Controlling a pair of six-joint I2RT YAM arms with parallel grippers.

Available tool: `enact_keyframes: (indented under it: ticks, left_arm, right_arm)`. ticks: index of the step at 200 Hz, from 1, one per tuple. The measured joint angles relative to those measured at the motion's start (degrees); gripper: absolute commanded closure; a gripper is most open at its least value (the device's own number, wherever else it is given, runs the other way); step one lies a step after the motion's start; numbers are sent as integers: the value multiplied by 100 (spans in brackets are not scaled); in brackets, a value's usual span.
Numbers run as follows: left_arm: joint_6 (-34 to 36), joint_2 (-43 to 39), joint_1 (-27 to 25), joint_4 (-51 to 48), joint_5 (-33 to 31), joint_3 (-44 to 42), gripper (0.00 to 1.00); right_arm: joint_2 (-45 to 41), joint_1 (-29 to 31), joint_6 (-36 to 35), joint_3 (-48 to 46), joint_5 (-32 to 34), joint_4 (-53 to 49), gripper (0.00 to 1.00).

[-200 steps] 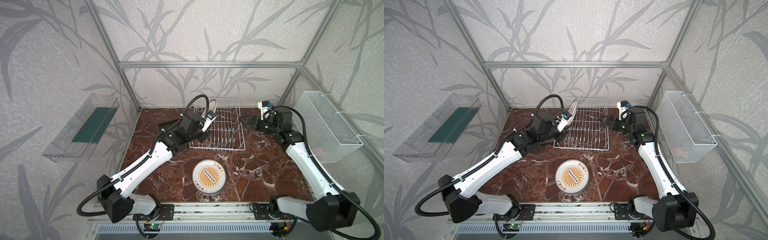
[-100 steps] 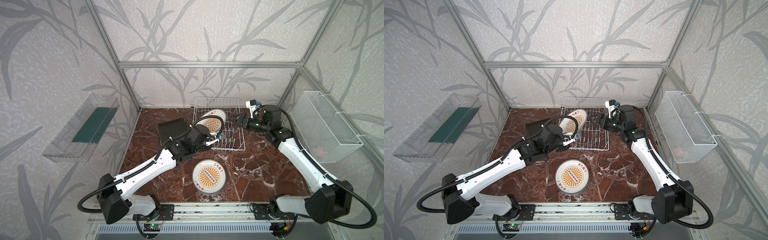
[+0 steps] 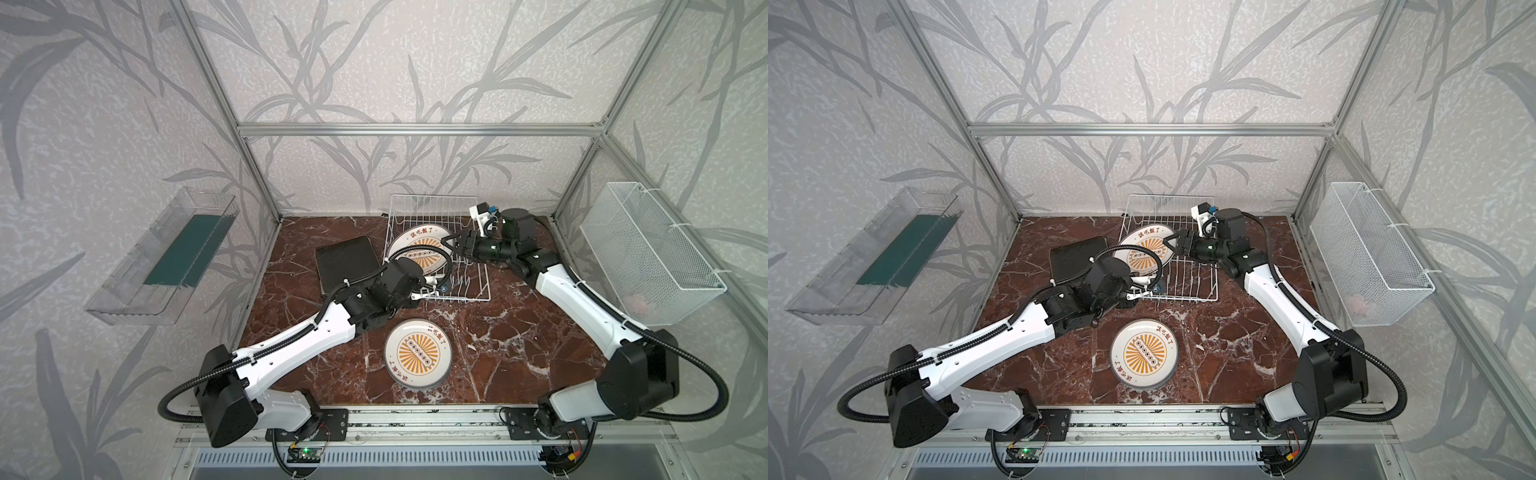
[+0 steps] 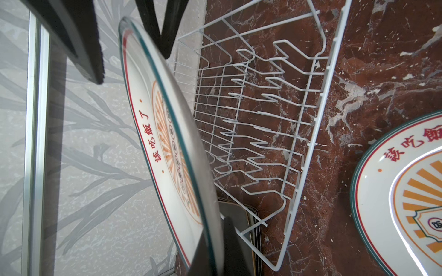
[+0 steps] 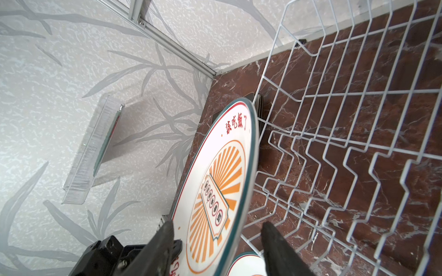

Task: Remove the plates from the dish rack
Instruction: 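Raise the printed plate upright while the right gripper reaches toward its rim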

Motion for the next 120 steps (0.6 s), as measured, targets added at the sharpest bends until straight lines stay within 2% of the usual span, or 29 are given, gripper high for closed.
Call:
enact_keyframes:
  ticks: [16, 34, 85, 91, 120]
  left_arm:
    - [85, 11, -13, 39, -57, -26, 100]
    - [177, 13, -26, 76, -120, -52, 100]
    - [483, 13, -142, 669, -466, -522, 100]
    - [485, 13, -153, 726, -501, -566, 96]
    - [332, 13, -146, 942, -588, -629, 73]
  right_arm:
    - [129, 37, 11, 83, 2, -87, 66]
    - [236, 68, 20, 168, -22, -184, 70]
    - [404, 61, 514, 210, 59, -400, 94]
    - [422, 57, 544, 210, 57, -422, 100]
    - [431, 11, 612, 157, -17, -278, 100]
